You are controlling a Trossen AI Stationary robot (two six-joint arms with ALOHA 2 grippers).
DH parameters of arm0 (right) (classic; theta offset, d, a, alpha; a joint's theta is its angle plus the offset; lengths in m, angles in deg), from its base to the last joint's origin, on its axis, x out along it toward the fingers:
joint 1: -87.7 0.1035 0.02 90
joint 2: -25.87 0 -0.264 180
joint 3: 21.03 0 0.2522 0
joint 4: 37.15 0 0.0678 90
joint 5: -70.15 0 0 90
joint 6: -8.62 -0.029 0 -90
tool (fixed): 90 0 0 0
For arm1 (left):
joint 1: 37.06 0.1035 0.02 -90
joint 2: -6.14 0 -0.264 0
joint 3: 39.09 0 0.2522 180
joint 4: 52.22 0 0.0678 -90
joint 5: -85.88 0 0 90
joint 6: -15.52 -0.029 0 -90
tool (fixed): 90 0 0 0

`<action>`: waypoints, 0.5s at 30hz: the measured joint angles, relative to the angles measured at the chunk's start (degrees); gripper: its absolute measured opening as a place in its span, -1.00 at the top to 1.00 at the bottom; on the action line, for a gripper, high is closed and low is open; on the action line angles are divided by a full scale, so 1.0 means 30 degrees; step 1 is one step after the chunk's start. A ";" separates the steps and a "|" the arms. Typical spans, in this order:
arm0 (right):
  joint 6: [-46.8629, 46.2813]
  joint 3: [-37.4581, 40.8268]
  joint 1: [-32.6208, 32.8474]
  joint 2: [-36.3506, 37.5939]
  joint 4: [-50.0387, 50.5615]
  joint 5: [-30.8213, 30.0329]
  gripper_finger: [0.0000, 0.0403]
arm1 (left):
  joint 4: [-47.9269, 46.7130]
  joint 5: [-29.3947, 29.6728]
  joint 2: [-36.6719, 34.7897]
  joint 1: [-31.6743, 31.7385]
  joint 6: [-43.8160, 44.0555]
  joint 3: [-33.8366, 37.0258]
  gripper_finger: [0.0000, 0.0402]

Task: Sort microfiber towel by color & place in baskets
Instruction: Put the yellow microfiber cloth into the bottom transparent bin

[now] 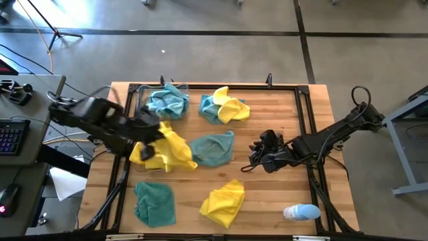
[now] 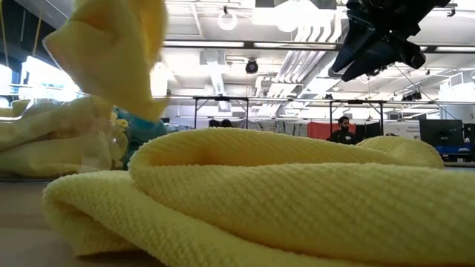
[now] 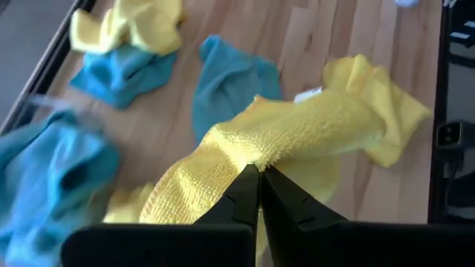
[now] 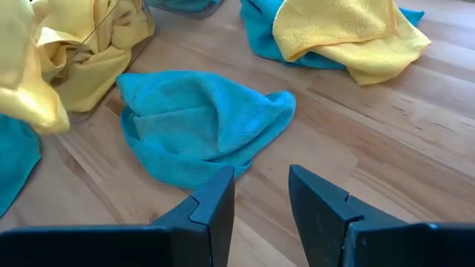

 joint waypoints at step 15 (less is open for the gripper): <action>-0.0008 0.0000 -0.0007 0.0000 0.0139 0.0022 0.38 | -0.3102 0.0078 -0.5665 -0.0343 0.1107 0.0226 1.00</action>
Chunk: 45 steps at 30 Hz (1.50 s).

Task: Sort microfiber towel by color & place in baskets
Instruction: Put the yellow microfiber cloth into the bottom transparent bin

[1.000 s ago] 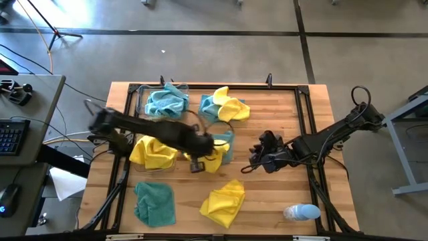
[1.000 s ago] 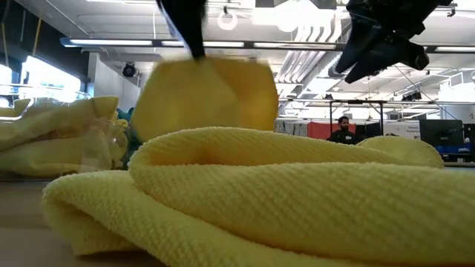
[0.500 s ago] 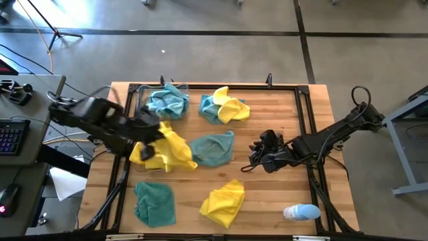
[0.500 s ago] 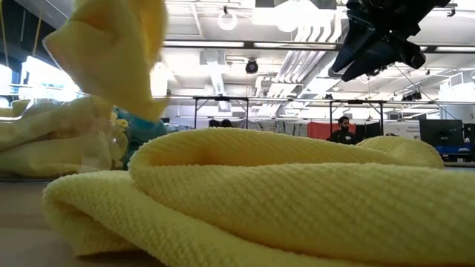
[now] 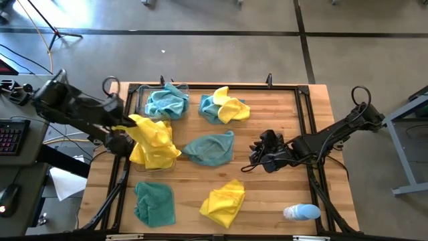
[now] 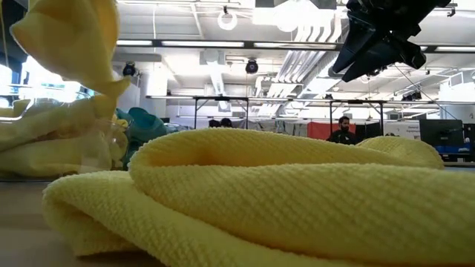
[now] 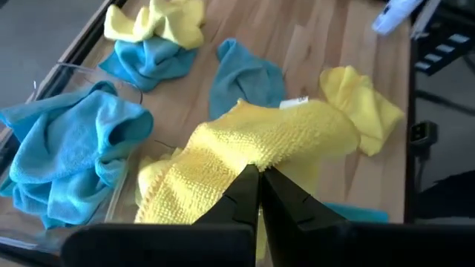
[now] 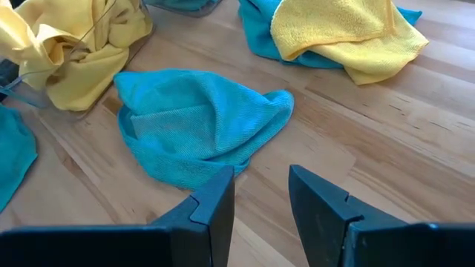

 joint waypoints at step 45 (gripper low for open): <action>0.0037 0.0000 0.0000 0.0000 -0.0189 -0.0750 0.38 | 1.3565 -0.5071 0.3254 0.2179 0.4565 1.7689 1.00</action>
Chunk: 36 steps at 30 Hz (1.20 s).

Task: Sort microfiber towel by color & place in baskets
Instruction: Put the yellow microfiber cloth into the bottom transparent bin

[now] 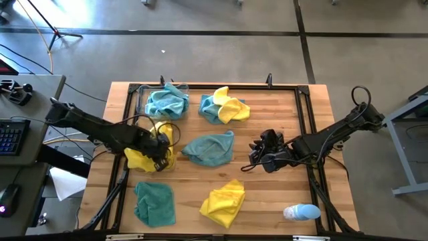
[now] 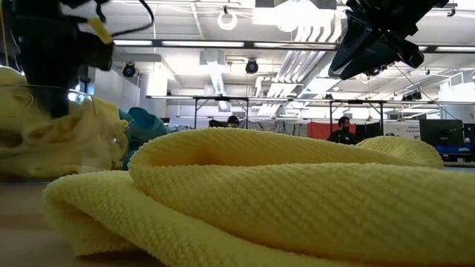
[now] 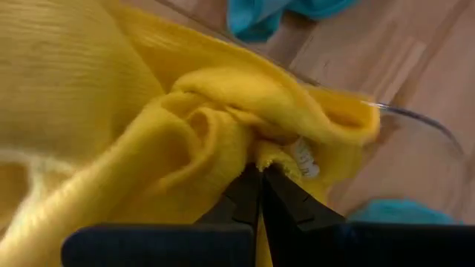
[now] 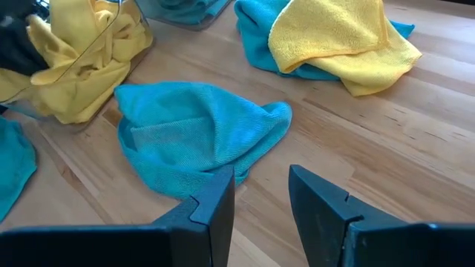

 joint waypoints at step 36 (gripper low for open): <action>0.0007 0.0000 0.0000 0.0000 -0.0102 0.0073 0.38 | -0.2763 -0.1041 0.4770 0.0714 -0.1374 -0.3706 0.29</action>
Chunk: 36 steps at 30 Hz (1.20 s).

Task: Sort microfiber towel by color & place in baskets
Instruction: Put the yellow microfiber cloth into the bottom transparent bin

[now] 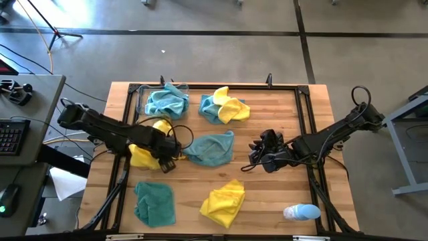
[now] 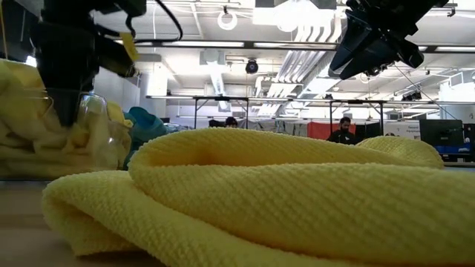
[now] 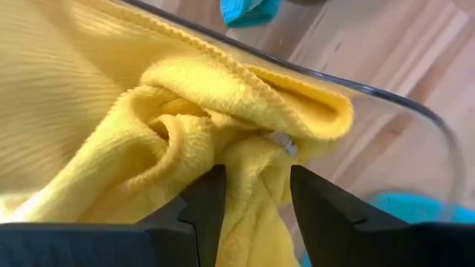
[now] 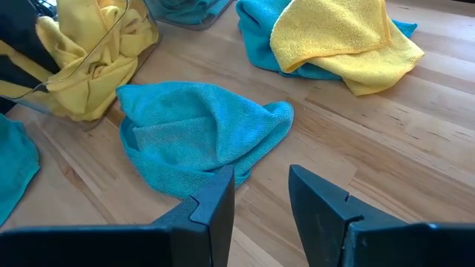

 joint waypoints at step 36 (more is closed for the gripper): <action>-0.0007 0.0000 0.0000 0.0007 0.0080 -0.0429 0.38 | -1.0236 -0.0509 -0.4113 -0.0051 -0.2659 -0.4972 0.28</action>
